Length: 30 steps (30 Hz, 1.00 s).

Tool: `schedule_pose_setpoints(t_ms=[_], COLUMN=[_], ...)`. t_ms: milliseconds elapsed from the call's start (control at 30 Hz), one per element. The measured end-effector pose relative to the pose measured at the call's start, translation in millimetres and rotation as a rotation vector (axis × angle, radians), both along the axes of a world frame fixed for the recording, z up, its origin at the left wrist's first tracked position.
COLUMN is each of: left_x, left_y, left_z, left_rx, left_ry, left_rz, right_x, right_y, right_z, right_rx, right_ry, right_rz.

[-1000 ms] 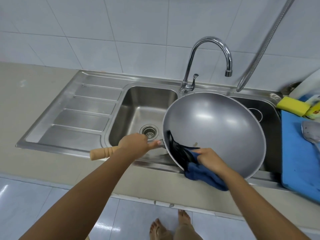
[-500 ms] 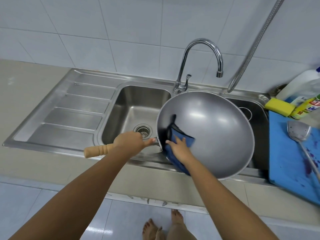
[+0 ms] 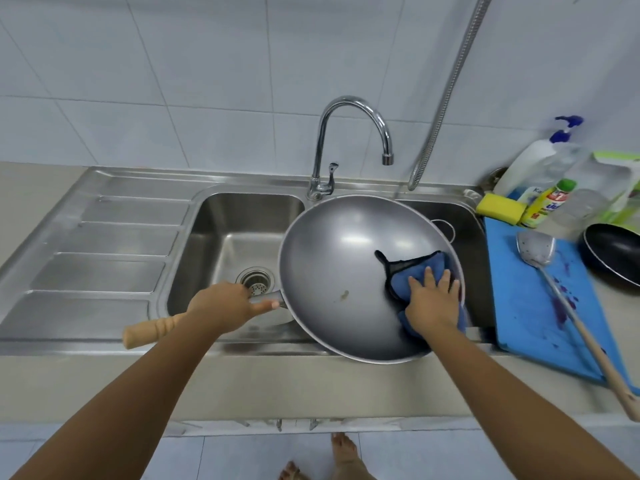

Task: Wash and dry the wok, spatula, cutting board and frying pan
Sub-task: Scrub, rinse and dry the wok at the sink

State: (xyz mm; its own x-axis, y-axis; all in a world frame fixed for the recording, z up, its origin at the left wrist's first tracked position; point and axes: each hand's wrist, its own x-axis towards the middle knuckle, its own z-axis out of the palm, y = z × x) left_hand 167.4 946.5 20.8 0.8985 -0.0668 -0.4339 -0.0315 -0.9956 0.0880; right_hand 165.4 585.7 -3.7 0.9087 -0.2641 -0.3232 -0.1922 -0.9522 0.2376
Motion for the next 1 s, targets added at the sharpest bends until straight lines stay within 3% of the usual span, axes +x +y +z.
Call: schedule_pose_setpoints(t_ms=[100, 233, 300, 400, 567, 667, 867, 1000], left_x=[4.0, 9.7, 8.0, -1.5, -22.6, -22.3, -17.9, -18.6], left_y=[-0.4, -2.7, -7.3, -16.0, -17.3, -23.8, -69.7, -107.7], left_z=[3.9, 9.4, 13.2, 15.6, 8.6, 11.6, 24.7, 32.8], left_rx=[0.02, -0.121, -0.117, -0.103, -0.175, -0.2, -0.242, -0.308], left_ry=[0.106, 0.268, 0.198, 0.064, 0.099, 0.105, 0.072, 0.057], left_rz=[-0.009, 0.069, 0.078, 0.101, 0.196, 0.198, 0.162, 0.14], right_x=[-14.8, -27.7, -31.5, -39.7, -49.2, -57.1, -70.4, -83.3], right_y=[44.8, 100.6, 109.0, 101.9, 60.8, 34.6, -38.8, -116.7], right_z=[-9.6, -7.0, 4.5, 22.7, 36.3, 44.4, 45.4, 54.5], right_rx=[0.246, 0.791, 1.014, 1.149, 0.918, 0.7, 0.421, 0.487], right_ry=[0.072, 0.161, 0.165, 0.138, 0.169, 0.058, -0.491, -0.912], right_rz=[-0.11, -0.082, -0.046, -0.056, 0.073, 0.084, -0.131, -0.27])
